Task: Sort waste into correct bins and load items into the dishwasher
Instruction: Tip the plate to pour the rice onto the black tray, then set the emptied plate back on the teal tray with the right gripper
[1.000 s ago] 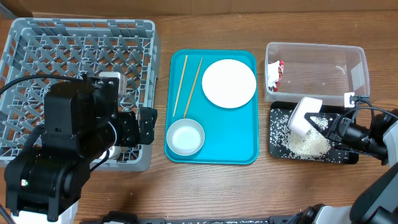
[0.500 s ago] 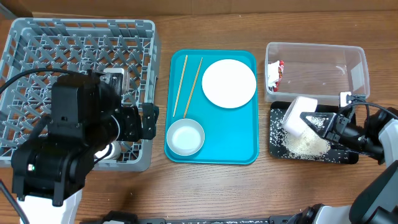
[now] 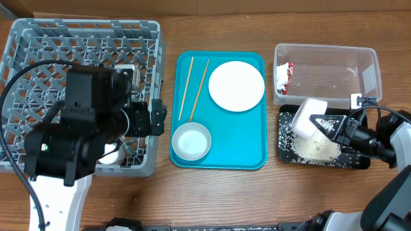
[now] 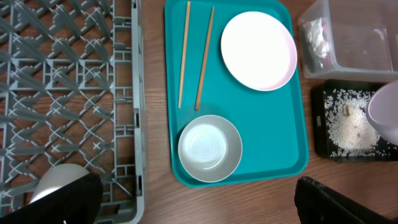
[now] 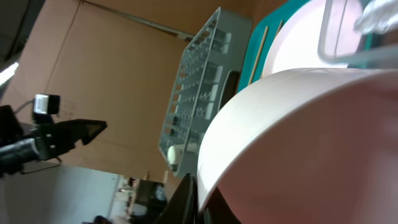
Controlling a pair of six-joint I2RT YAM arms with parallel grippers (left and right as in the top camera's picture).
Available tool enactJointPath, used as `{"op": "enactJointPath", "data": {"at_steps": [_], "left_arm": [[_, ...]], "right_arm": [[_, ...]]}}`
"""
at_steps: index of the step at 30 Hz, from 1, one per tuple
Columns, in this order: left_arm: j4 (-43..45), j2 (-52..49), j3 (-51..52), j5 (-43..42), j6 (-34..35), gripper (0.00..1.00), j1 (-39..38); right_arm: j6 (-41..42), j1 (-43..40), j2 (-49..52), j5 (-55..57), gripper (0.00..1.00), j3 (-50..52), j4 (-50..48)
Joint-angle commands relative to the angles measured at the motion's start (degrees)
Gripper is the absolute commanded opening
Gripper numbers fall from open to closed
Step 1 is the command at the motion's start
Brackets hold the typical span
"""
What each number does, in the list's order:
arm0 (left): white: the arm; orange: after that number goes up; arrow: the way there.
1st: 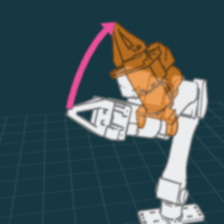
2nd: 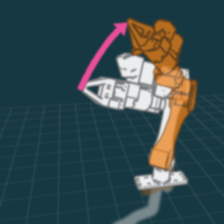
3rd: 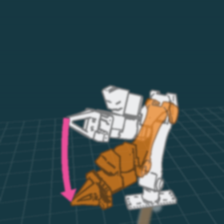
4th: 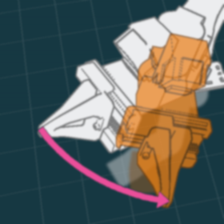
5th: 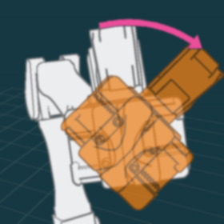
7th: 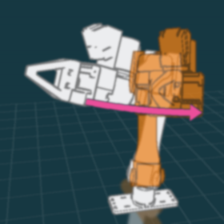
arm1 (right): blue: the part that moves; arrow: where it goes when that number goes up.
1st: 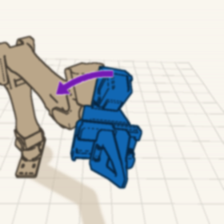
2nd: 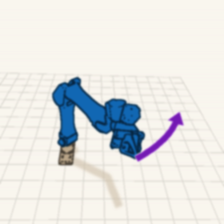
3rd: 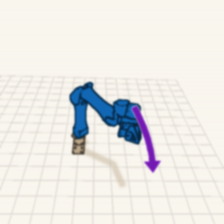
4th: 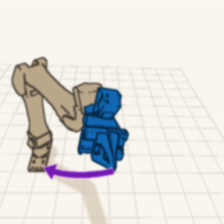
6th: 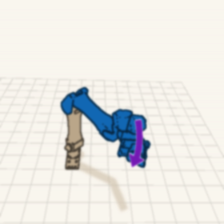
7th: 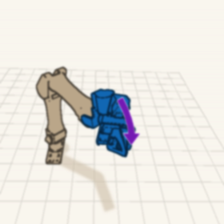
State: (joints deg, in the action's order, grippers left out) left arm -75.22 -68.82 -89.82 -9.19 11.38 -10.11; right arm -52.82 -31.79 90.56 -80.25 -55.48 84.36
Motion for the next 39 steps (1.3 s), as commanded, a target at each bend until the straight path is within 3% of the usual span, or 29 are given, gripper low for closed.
{"op": "enactJointPath", "data": {"at_steps": [1,7,11,16,20,23,24,27,31,39], "left_arm": [[0.0,-1.4,-0.3,0.4,-1.1,1.0,-0.1],[0.0,-4.5,-0.3,0.4,-1.1,1.0,-0.1],[0.1,-6.4,-0.3,0.4,-1.1,1.0,-0.1],[0.1,-9.6,-0.3,0.4,-1.1,1.0,-0.1],[0.1,-11.8,-0.3,0.4,-1.1,1.0,-0.1],[0.1,-13.7,-0.3,0.4,-1.1,1.0,-0.1],[0.1,-14.2,-0.3,0.4,-1.1,1.0,-0.1],[0.1,-16.1,-0.3,0.4,-1.1,1.0,-0.1],[0.1,-18.0,-0.3,0.4,-1.1,1.0,-0.1],[0.3,-21.7,-0.3,0.4,-1.1,1.0,-0.1]], "right_arm": [[-5.3,1.1,-1.6,-1.3,0.04,-1.4,3.3],[-4.3,6.2,-1.7,2.4,0.04,-6.4,12.8],[9.9,12.7,-3.5,2.1,0.04,-9.7,12.8],[20.9,21.8,-4.2,2.2,0.04,-14.9,8.7],[44.7,28.2,-4.2,8.0,0.04,-15.9,-7.4],[71.8,32.5,-4.6,29.9,0.04,-16.2,-21.6],[75.3,34.0,-5.0,37.5,0.04,-16.5,-24.9],[78.3,40.3,-6.1,56.3,0.04,-18.0,-29.5],[77.4,47.7,-5.8,59.4,0.04,-18.4,-30.7],[78.8,65.9,1.0,76.7,0.04,-17.3,-30.8]]}}
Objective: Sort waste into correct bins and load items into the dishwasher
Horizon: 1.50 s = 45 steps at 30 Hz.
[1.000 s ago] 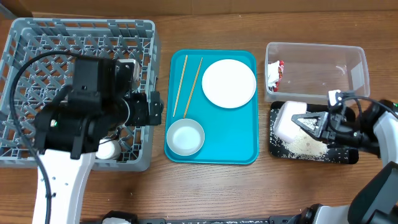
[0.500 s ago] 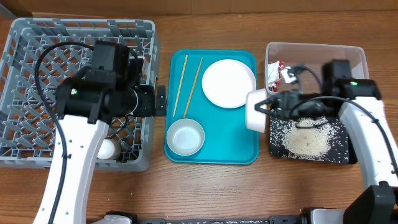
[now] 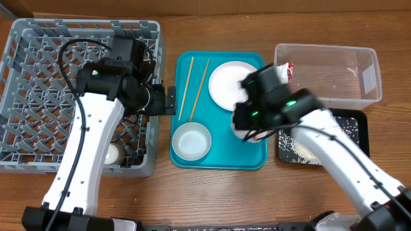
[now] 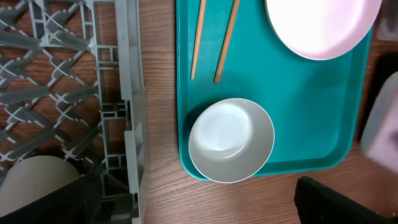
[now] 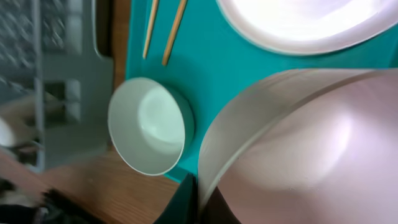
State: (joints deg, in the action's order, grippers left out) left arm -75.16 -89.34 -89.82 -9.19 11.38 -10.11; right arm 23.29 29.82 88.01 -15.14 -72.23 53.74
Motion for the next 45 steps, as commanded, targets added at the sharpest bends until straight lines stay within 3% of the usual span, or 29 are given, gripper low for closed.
{"op": "enactJointPath", "data": {"at_steps": [1,8,11,13,18,21,29,35,45], "left_arm": [[0.2,-1.5,-0.3,0.4,-1.1,1.0,-0.1],[0.2,-3.5,-0.3,0.4,-1.1,1.0,-0.1],[0.2,-3.9,-0.3,0.4,-1.1,1.0,-0.1],[0.2,-4.2,-0.3,0.4,-1.1,1.0,-0.1],[0.2,-4.3,-0.3,0.4,-1.1,1.0,-0.1],[0.2,-4.4,-0.3,0.4,-1.1,1.0,-0.1],[0.2,-4.4,-0.3,0.4,-1.1,1.0,-0.1],[0.2,-4.4,-0.3,0.4,-1.1,1.0,-0.1],[0.2,-4.4,-0.3,0.4,-1.1,1.0,-0.1]], "right_arm": [[3.0,5.6,4.8,13.1,0.04,-0.5,-0.7],[3.8,8.7,13.2,14.1,0.1,-0.5,-3.7],[3.6,8.7,13.4,14.1,0.38,-0.8,-3.9],[3.3,8.7,12.2,14.1,0.76,-1.7,-3.5],[3.4,8.7,4.0,14.3,0.86,-4.0,-2.0],[3.8,8.7,-2.6,16.6,1.0,-4.9,-0.8],[3.1,8.7,-20.1,18.3,1.0,-4.9,0.5],[-3.9,8.7,-28.3,25.0,1.0,-4.9,1.8],[-8.2,5.6,-41.1,31.6,1.0,-2.6,4.3]]}}
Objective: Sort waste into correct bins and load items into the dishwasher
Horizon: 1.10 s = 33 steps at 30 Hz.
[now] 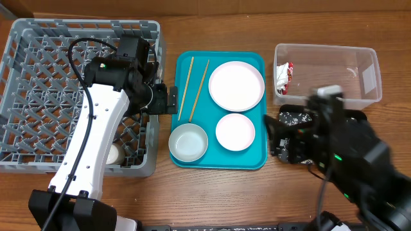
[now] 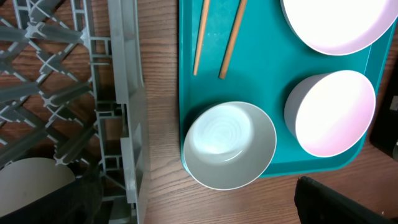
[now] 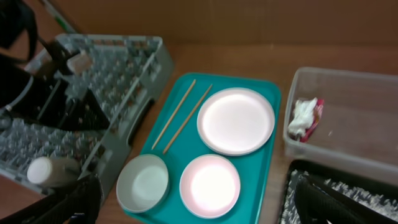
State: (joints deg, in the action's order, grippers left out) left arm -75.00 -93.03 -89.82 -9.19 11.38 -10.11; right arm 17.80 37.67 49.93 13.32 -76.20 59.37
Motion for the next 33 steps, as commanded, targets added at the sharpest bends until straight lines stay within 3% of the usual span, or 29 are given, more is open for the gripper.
{"op": "enactJointPath", "data": {"at_steps": [1,4,10,15,24,33], "left_arm": [[0.1,-0.7,-0.3,0.4,-1.1,1.0,-0.1],[0.1,-0.7,-0.3,0.4,-1.1,1.0,-0.1],[0.1,-0.7,-0.3,0.4,-1.1,1.0,-0.1],[0.1,-0.7,-0.3,0.4,-1.1,1.0,-0.1],[0.1,-0.7,-0.3,0.4,-1.1,1.0,-0.1],[0.1,-0.7,-0.3,0.4,-1.1,1.0,-0.1]], "right_arm": [[-3.1,-4.5,-4.6,2.9,1.0,3.1,-3.5],[-3.2,-12.0,-8.7,0.5,1.0,9.9,-10.8],[-9.8,-27.6,-19.0,-19.3,1.0,29.9,-26.6],[-9.7,-36.3,-28.4,-26.5,1.0,44.6,-33.8],[-9.7,-43.3,-42.5,-25.4,1.0,58.2,-35.6],[-9.7,-44.2,-49.8,-25.4,1.0,73.3,-53.0]]}}
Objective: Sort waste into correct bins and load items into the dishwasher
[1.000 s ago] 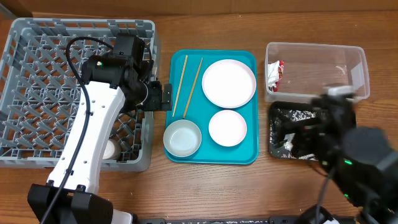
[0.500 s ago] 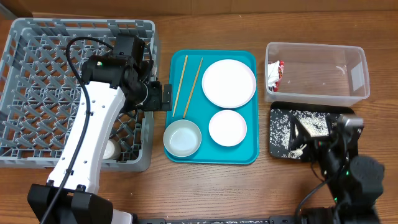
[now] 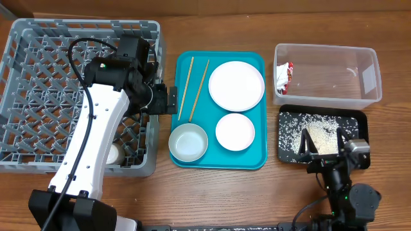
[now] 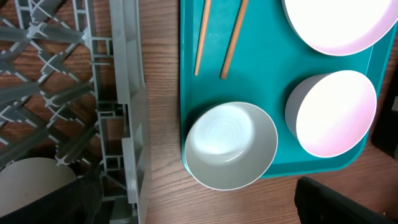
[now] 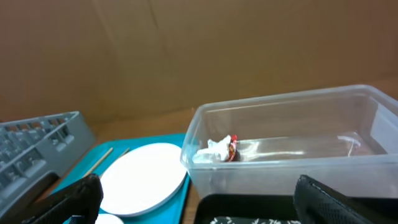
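Note:
On the teal tray (image 3: 257, 64) lie two chopsticks (image 3: 192, 80), a white plate (image 3: 236, 85), a white bowl (image 3: 235, 131) and a grey-green bowl (image 3: 189, 142). My left gripper (image 3: 168, 99) hangs open at the grey rack's (image 3: 38, 70) right edge; in its wrist view the grey-green bowl (image 4: 231, 145) sits between the open fingers (image 4: 74, 199), a little above them. My right gripper (image 3: 323, 142) is open and empty, low at the front right over the black rice tray (image 3: 287, 122). A wrapper (image 5: 222, 148) lies in the clear bin (image 5: 292, 165).
A white cup (image 3: 113, 154) lies in the rack's front right cell. Loose rice is scattered on the black tray. The clear bin (image 3: 369, 70) stands behind it at the back right. Bare wood runs along the table's front.
My right arm has drawn back from above the black tray to the front right, low, its camera facing the clear bin. The left arm and the dishes have not moved.
My right gripper first held the white bowl tipped over the rice tray, while the left arm stood over the rack. Then the bowl was over the teal tray. Later it stood on the tray, let go, and my right arm has since withdrawn.

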Controlling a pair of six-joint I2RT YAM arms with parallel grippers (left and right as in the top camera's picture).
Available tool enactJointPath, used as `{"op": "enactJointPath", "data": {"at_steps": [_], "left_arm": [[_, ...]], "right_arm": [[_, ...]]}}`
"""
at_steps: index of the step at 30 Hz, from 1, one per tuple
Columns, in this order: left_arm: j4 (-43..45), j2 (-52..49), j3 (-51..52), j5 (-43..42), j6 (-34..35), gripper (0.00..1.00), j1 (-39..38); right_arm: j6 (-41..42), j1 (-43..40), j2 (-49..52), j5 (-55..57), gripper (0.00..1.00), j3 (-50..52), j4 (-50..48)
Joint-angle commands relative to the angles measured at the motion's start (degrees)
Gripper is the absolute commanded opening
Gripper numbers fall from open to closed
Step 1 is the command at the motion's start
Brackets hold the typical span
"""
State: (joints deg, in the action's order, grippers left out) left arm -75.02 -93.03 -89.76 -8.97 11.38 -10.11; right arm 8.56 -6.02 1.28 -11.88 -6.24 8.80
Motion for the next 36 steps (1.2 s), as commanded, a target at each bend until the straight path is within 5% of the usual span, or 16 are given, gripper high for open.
{"op": "enactJointPath", "data": {"at_steps": [1,26,31,36], "left_arm": [[0.1,-0.7,-0.4,0.2,-1.1,1.0,-0.1],[0.2,-0.7,-0.4,2.6,-1.1,1.0,0.0],[0.7,-0.7,-0.4,-9.8,4.7,1.0,-0.1],[4.3,-1.4,-0.4,-11.2,15.1,1.0,-0.3]], "right_arm": [[-0.5,-0.5,-1.1,-0.2,1.0,4.6,-4.4],[-0.5,-0.9,-1.1,0.4,1.0,5.8,-5.3],[-0.5,-0.9,-1.1,0.4,1.0,5.8,-5.3],[-0.5,-0.9,-1.1,0.4,1.0,5.8,-5.3]]}}
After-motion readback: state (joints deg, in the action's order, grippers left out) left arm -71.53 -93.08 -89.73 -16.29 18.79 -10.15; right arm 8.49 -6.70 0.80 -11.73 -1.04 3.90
